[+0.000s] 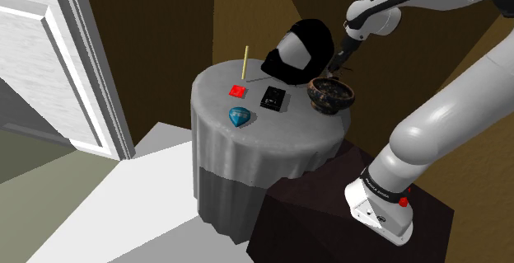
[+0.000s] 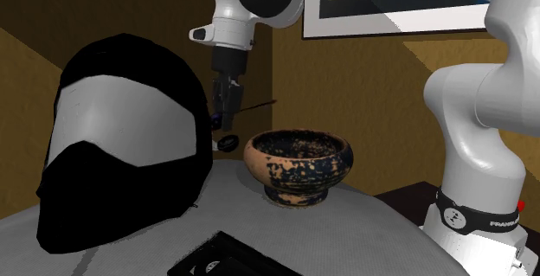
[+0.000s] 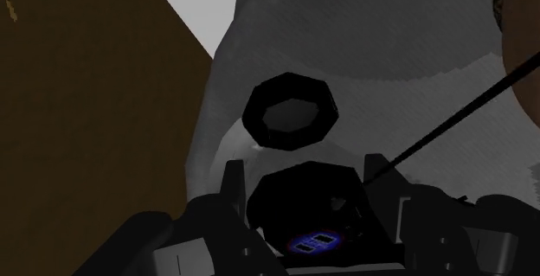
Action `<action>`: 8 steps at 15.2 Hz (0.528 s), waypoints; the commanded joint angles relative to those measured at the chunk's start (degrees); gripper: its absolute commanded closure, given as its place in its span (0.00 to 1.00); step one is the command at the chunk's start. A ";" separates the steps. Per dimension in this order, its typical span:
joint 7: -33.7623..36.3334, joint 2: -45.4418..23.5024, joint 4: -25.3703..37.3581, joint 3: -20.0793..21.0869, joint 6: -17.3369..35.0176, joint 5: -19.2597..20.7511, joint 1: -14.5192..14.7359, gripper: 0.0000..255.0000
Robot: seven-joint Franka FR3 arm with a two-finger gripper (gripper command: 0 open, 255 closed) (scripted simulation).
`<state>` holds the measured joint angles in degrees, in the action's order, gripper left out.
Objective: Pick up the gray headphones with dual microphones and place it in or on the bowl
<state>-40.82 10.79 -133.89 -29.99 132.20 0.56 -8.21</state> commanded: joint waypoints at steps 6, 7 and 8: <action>1.39 2.51 3.29 0.85 -5.42 1.36 -0.22 1.00; 1.56 2.81 3.81 0.96 -6.21 1.50 -0.24 1.00; 1.71 3.10 4.35 1.07 -7.00 1.64 -0.26 1.00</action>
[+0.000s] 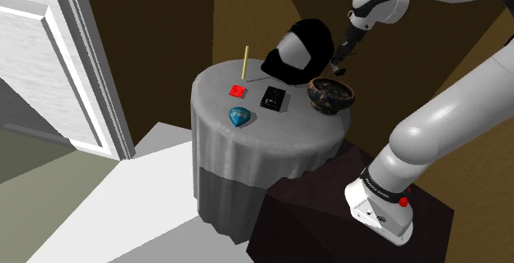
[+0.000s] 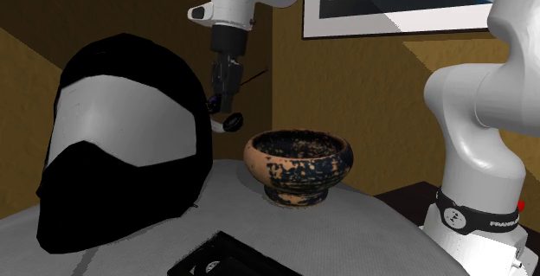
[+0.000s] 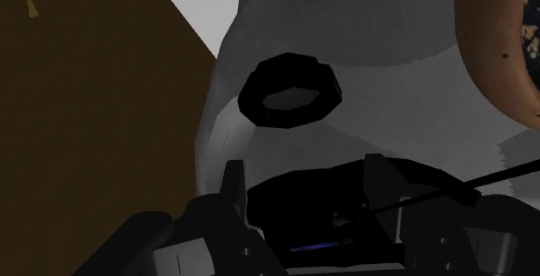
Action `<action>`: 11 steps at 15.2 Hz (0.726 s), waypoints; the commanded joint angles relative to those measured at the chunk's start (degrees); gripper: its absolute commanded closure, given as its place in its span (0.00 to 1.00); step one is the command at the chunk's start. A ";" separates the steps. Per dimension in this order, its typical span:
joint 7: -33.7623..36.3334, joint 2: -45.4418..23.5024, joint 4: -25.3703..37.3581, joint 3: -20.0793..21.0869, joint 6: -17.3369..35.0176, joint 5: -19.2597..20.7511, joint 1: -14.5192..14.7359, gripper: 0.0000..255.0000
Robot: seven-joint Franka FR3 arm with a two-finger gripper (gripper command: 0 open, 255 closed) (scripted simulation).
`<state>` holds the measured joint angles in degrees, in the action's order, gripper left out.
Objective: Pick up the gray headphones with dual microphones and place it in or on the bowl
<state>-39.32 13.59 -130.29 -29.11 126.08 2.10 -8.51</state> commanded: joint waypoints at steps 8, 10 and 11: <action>1.21 2.07 5.42 0.95 -7.15 0.84 0.05 1.00; 1.39 2.37 6.70 1.12 -8.71 0.94 0.08 1.00; 1.47 2.50 7.36 1.20 -9.48 0.98 0.09 1.00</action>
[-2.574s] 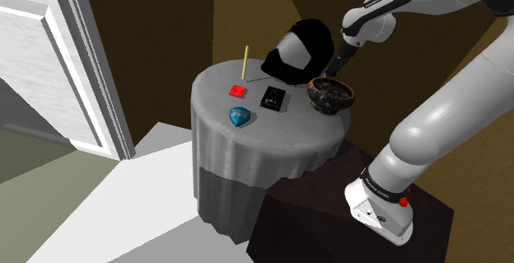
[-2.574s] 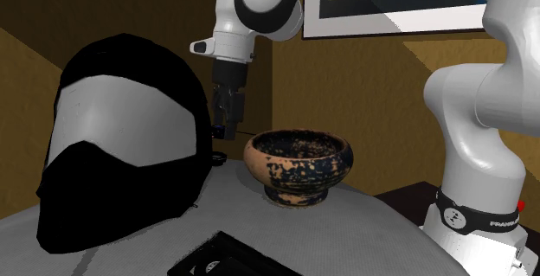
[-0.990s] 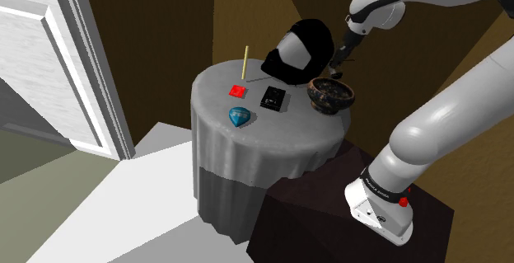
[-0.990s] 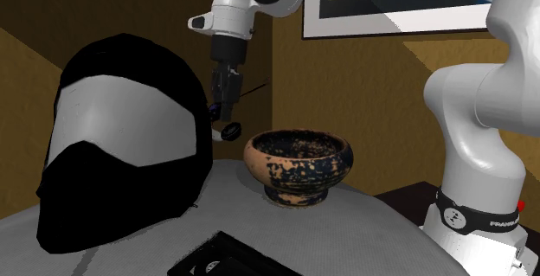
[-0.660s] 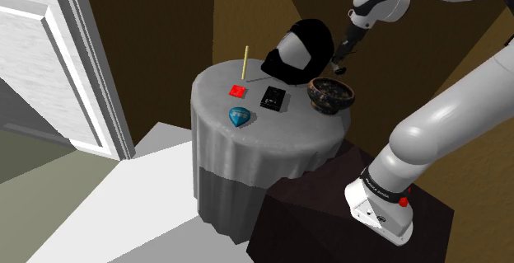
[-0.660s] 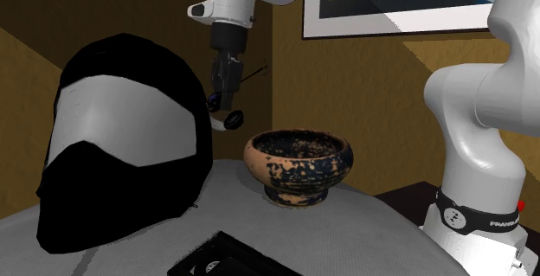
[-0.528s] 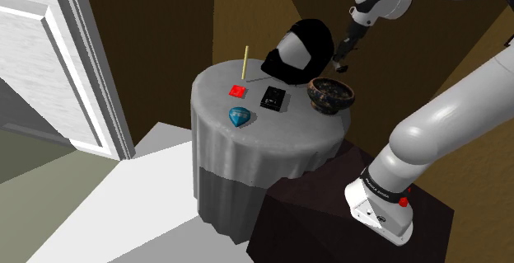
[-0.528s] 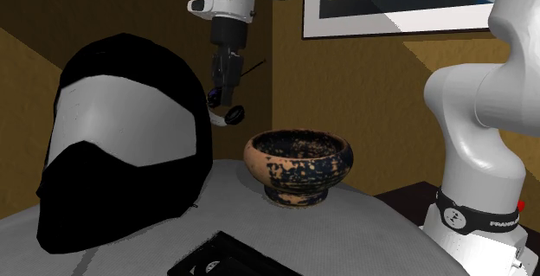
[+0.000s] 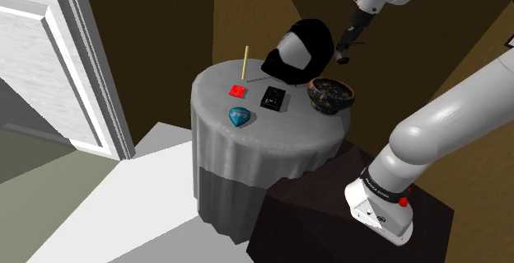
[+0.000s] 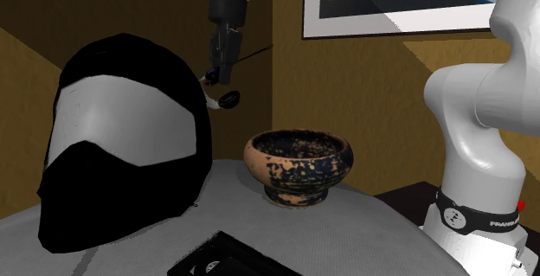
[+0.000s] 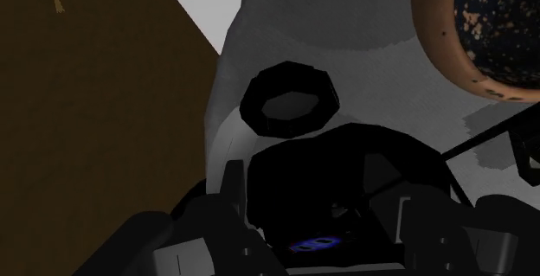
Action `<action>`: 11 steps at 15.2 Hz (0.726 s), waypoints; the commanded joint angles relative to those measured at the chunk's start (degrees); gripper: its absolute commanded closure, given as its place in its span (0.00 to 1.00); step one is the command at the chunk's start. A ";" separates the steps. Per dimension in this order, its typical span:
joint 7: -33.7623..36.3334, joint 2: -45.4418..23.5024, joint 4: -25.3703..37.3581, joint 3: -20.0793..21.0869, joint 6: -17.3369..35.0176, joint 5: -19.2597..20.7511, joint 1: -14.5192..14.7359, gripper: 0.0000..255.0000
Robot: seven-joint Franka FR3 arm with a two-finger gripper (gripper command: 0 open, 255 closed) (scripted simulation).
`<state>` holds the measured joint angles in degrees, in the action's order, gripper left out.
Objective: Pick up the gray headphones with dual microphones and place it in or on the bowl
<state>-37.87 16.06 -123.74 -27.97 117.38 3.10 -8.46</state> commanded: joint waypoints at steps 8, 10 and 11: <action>0.47 0.55 6.10 0.60 -6.53 0.05 0.18 1.00; 3.05 5.13 2.65 2.61 -7.40 1.80 -0.09 1.00; 4.28 7.35 1.03 3.64 -7.94 2.50 -0.27 1.00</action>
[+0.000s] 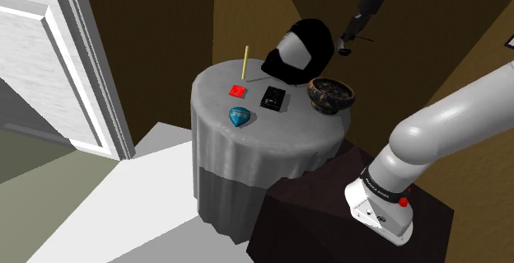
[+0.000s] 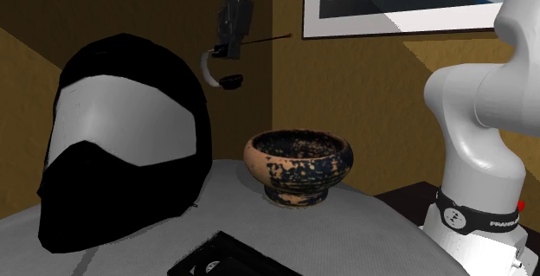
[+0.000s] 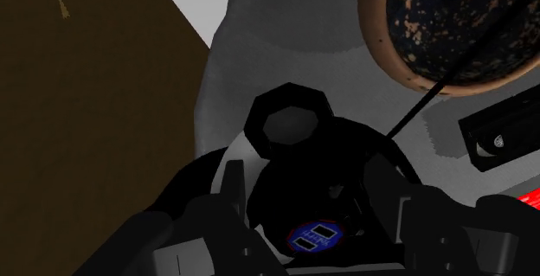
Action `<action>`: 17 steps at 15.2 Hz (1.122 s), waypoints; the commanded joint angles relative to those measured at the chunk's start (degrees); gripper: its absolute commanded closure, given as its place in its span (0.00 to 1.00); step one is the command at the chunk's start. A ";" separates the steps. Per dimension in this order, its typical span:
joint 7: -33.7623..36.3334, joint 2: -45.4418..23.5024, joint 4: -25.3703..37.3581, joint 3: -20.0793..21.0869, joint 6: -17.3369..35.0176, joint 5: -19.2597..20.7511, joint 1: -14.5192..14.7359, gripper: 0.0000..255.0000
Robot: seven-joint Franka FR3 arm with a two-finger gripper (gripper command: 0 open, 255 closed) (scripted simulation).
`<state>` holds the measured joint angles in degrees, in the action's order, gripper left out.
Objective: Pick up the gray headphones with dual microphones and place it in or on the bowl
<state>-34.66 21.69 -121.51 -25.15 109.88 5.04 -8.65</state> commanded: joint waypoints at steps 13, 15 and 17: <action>11.42 22.58 -16.22 11.26 -6.66 2.28 -1.80 1.00; 11.41 22.80 -17.89 11.08 -5.22 2.45 -1.91 1.00; 11.41 22.98 -19.53 10.88 -3.76 2.64 -2.02 1.00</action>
<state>-23.22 44.74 -140.18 -14.11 105.15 7.57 -10.62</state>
